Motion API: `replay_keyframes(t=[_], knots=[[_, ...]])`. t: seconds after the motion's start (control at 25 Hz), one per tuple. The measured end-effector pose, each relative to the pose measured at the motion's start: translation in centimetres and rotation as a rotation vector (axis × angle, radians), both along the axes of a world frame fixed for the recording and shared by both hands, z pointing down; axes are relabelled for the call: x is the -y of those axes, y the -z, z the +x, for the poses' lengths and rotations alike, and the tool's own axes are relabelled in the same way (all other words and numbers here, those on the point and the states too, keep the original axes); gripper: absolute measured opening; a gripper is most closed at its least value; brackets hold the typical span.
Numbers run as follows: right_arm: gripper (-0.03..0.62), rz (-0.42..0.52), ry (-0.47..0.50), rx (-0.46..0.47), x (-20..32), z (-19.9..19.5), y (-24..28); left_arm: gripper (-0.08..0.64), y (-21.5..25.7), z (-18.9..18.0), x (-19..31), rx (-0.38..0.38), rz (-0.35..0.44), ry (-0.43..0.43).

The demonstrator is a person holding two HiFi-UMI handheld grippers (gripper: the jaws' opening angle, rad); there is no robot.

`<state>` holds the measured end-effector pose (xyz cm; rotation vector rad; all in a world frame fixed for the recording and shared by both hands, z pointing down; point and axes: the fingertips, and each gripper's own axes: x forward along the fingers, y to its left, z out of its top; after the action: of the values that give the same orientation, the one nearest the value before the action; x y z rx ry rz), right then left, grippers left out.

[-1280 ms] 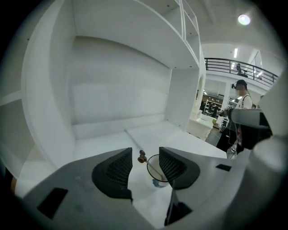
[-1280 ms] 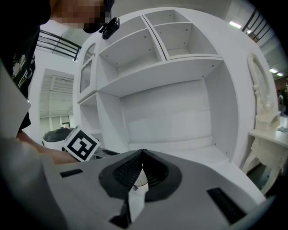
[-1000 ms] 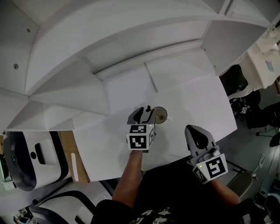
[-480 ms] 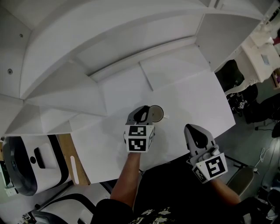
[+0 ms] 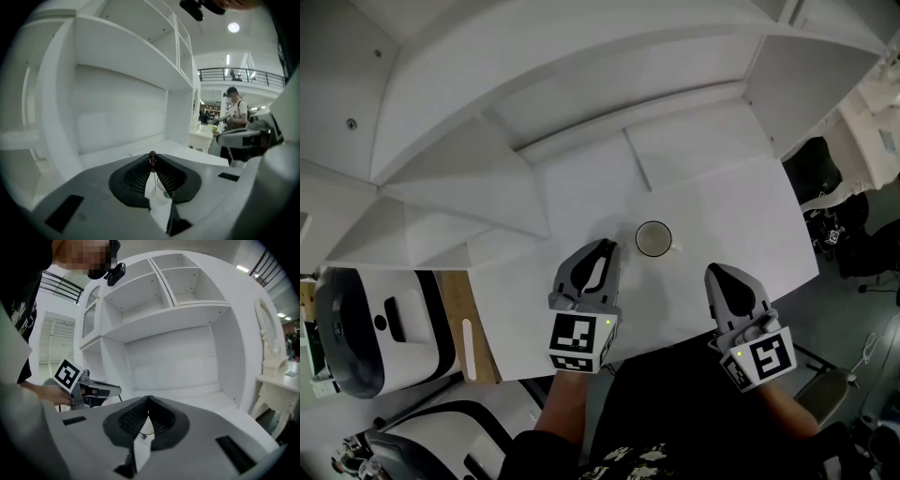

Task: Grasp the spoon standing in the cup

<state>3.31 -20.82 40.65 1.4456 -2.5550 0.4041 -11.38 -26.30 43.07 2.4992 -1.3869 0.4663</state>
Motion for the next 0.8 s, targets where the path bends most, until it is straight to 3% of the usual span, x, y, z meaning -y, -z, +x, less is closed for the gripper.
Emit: replay_keyframes(t=[0.12,0.24,0.44,0.68,0.8], knots=[[0.063,-0.003,0.024,0.004,-0.2,-0.6,-0.1,0.044,-3.0,-0.6,-0.8,0.18,0.025,-0.047],[0.063,0.016,0.059,0.014,-0.4,-1.2,0.3,0.044,-7.2,-0.3,-1.9,0.24,0.012,-0.064],[0.063,0.007,0.064,0.01,-0.5,-1.1,0.1,0.046,-10.9,1.0,-4.1,0.245,-0.045,-0.092],[0.063,-0.018,0.077,-0.001,-0.9,-1.2,-0.9,0.046,-11.7,2.4,-5.5,0.218,-0.03,-0.132],[0.063,-0.015,0.079,-0.002,-0.7,-1.2,-0.8,0.046,-12.9,3.9,-6.2,0.152,-0.103,-0.174]])
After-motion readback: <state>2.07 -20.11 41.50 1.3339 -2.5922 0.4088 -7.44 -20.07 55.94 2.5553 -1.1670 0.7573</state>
